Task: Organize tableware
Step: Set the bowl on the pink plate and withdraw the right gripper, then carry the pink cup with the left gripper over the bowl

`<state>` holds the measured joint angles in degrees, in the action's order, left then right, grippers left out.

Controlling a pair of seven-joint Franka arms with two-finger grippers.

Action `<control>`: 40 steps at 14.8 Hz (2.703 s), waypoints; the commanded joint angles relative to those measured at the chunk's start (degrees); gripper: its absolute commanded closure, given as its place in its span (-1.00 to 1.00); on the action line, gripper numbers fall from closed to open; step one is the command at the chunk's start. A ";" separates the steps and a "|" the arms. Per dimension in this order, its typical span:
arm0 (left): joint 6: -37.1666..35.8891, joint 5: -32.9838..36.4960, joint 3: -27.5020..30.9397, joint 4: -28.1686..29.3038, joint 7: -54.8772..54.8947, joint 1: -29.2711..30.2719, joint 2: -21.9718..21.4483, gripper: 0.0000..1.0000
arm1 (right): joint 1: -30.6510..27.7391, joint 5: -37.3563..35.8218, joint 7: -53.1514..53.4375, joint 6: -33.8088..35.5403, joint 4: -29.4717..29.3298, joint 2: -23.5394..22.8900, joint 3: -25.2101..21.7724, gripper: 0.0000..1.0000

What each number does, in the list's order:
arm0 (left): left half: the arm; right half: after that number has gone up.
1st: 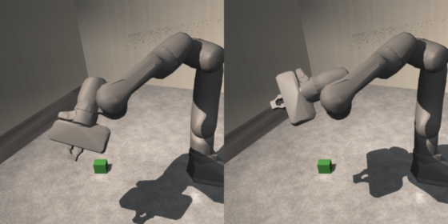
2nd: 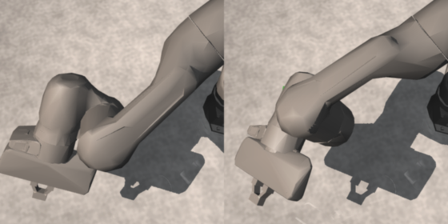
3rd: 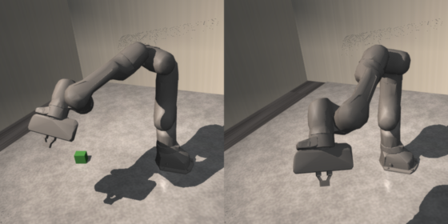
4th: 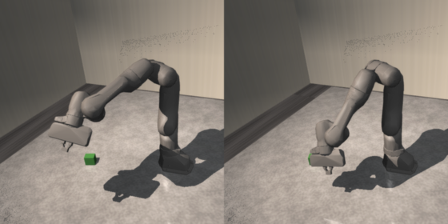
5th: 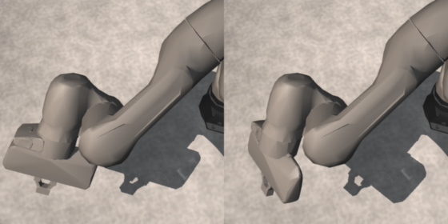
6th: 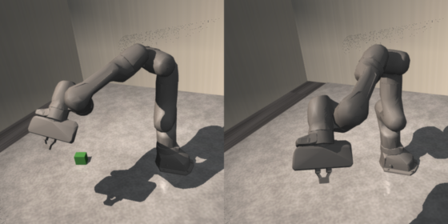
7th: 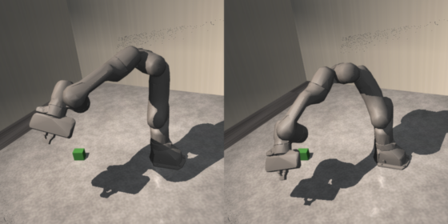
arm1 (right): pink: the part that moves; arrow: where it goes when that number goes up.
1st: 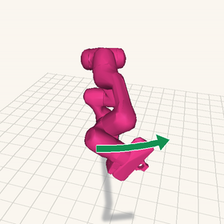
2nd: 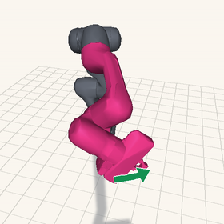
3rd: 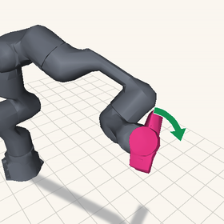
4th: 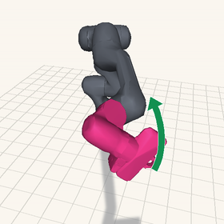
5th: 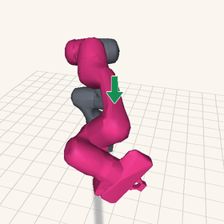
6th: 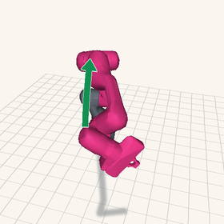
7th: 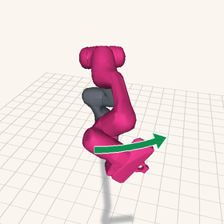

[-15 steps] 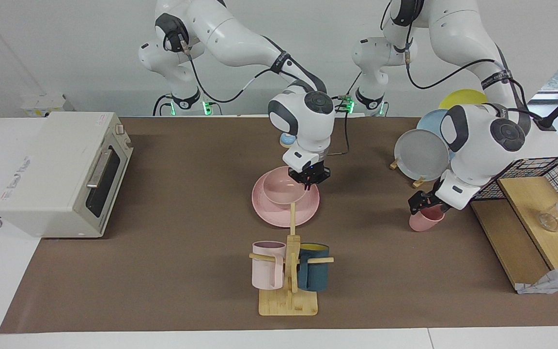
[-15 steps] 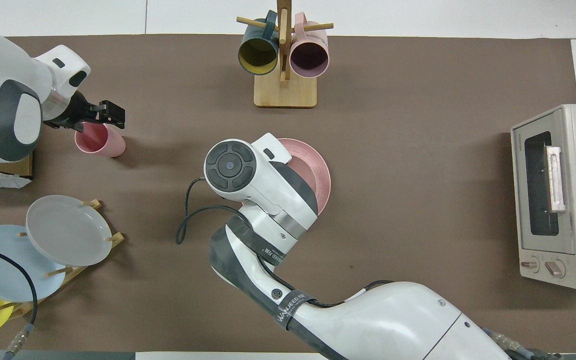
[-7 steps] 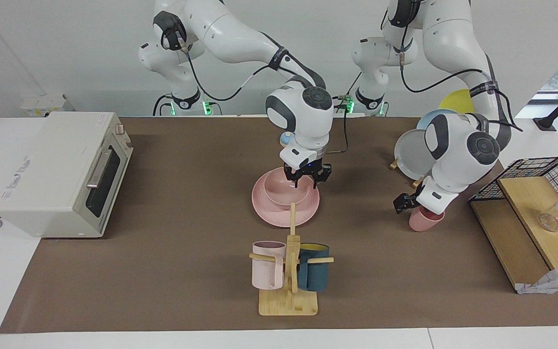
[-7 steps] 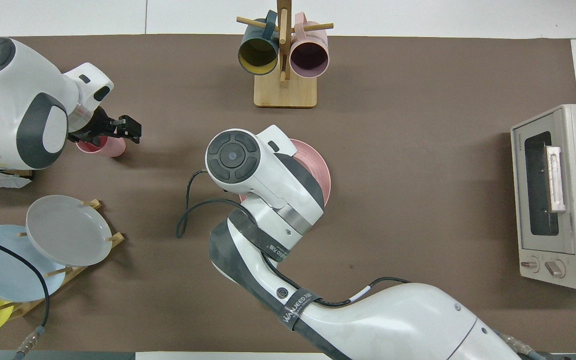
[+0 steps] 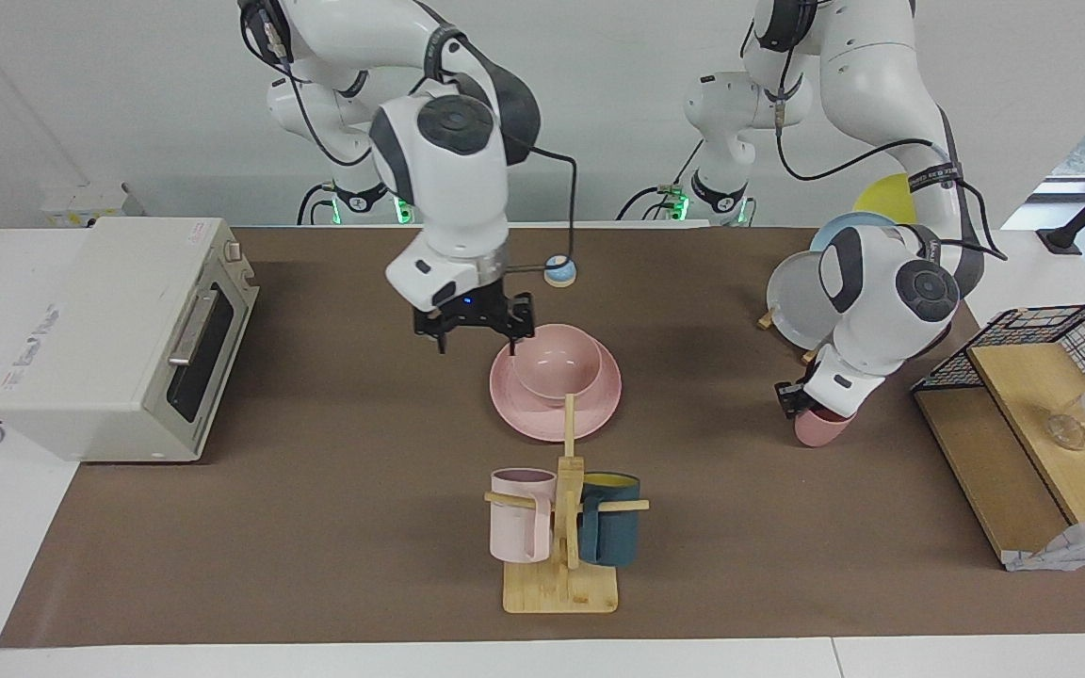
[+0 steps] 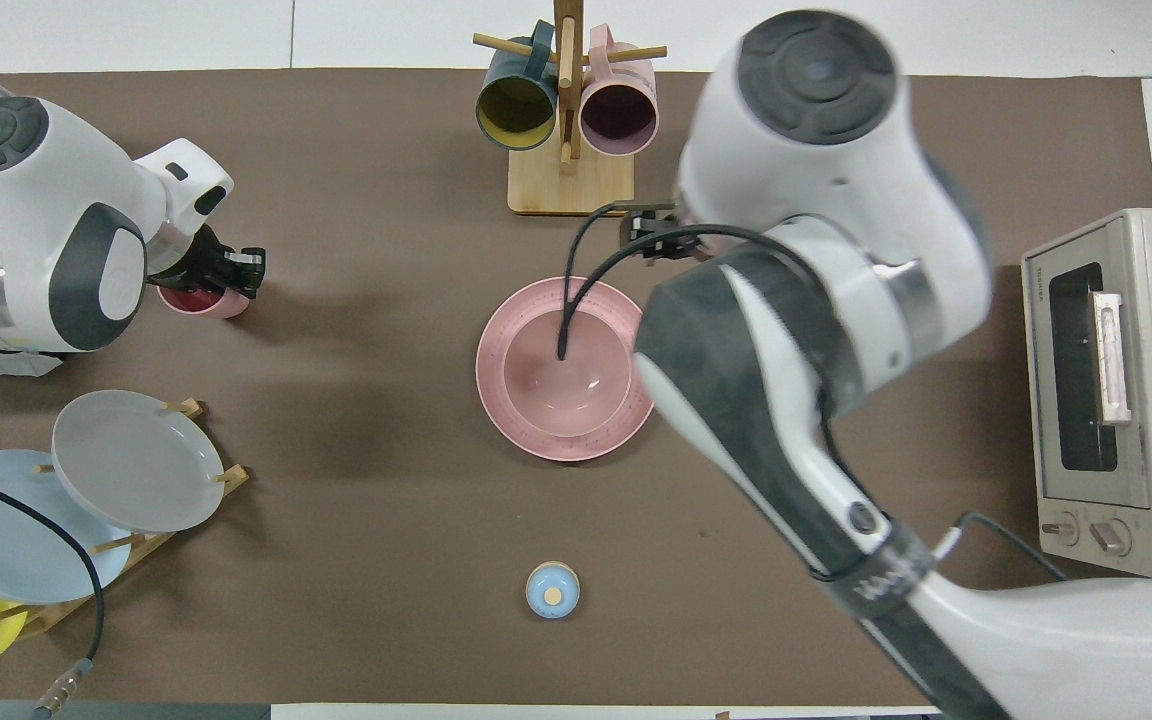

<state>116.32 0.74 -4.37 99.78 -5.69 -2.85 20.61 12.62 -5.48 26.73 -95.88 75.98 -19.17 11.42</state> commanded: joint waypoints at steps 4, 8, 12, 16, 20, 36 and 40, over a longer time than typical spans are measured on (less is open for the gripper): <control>-7.22 2.78 0.33 -8.00 0.86 -0.49 -1.19 1.00 | -5.60 1.70 -14.15 8.16 5.40 9.58 -4.62 -1.00; -25.30 -0.90 0.06 -23.53 -5.60 -5.74 -0.58 1.00 | -6.38 1.70 -20.22 7.64 11.98 13.62 -10.19 -1.00; -30.02 -1.44 -0.11 -34.65 -29.66 -19.09 4.08 1.00 | -7.52 1.70 -23.39 5.19 19.21 18.29 -11.59 -1.00; -22.13 -2.24 0.06 -31.51 -43.94 -30.26 5.04 1.00 | -7.88 1.79 -24.88 3.95 18.68 17.67 -13.35 -1.00; -11.31 -1.36 0.06 -21.50 -49.50 -34.06 5.14 1.00 | -7.88 3.46 -27.16 4.30 20.08 18.46 -14.41 -1.00; -2.24 -2.59 -0.11 -12.78 -51.61 -36.08 6.19 1.00 | -10.25 4.69 -27.53 5.62 21.66 19.34 -14.23 -1.00; -1.80 -2.59 -0.11 -12.68 -51.26 -36.00 6.81 1.00 | -10.25 4.51 -28.76 5.44 21.76 20.04 -14.23 -1.00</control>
<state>112.92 -0.95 -5.42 85.93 -56.72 -38.01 27.76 3.23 -2.30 0.10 -90.17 95.98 -0.98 -3.23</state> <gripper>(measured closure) 0.952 0.000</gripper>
